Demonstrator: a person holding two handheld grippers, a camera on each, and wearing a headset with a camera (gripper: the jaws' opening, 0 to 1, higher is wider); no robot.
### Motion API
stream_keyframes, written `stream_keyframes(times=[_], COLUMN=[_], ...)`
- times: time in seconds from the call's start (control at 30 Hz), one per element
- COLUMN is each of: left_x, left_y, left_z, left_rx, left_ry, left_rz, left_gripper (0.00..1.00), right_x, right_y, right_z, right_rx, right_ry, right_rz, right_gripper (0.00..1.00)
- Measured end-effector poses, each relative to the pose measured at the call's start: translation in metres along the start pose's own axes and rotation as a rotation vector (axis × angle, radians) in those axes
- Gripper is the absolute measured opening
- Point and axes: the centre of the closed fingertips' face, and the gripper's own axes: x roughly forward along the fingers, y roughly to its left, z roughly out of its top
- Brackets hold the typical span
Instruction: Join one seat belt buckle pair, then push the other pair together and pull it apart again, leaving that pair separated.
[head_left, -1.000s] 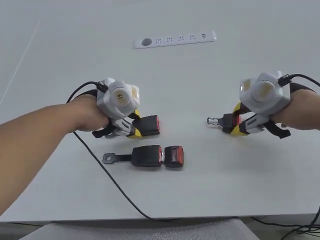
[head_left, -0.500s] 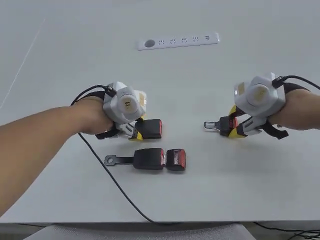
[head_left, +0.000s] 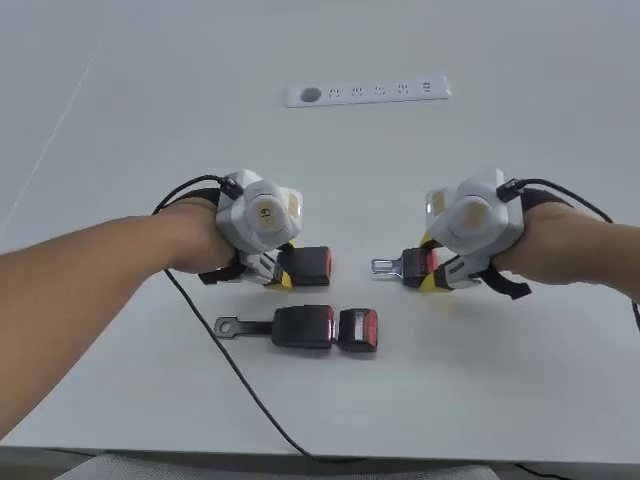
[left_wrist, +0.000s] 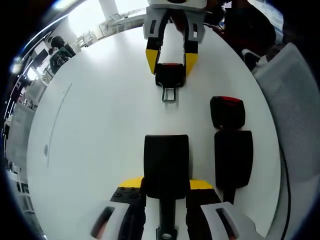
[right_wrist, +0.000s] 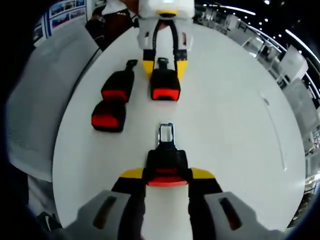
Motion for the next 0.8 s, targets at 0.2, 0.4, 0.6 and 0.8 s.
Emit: stream_keyframes(times=[0.2, 0.4, 0.6, 0.8], left_x=[0.002, 0.001, 0.001, 0.0], left_y=[0.0, -0.001, -0.002, -0.002], left_z=[-0.003, -0.001, -0.002, -0.001], left_rx=[-0.004, 0.003, -0.001, 0.003], left_ry=[0.009, 0.015, -0.006, -0.003], left_rz=[-0.013, -0.024, -0.028, -0.025], left_gripper=[0.31, 0.31, 0.31, 0.31], right_x=[0.013, 0.022, 0.023, 0.022], right_y=[-0.003, -0.003, 0.001, 0.003], right_z=[0.019, 0.033, 0.04, 0.045], right_rx=[-0.006, -0.02, -0.009, -0.014], right_ry=[-0.011, -0.012, -0.011, -0.015], right_rz=[-0.006, 0.004, 0.004, 0.0], right_gripper=[0.31, 0.3, 0.3, 0.31])
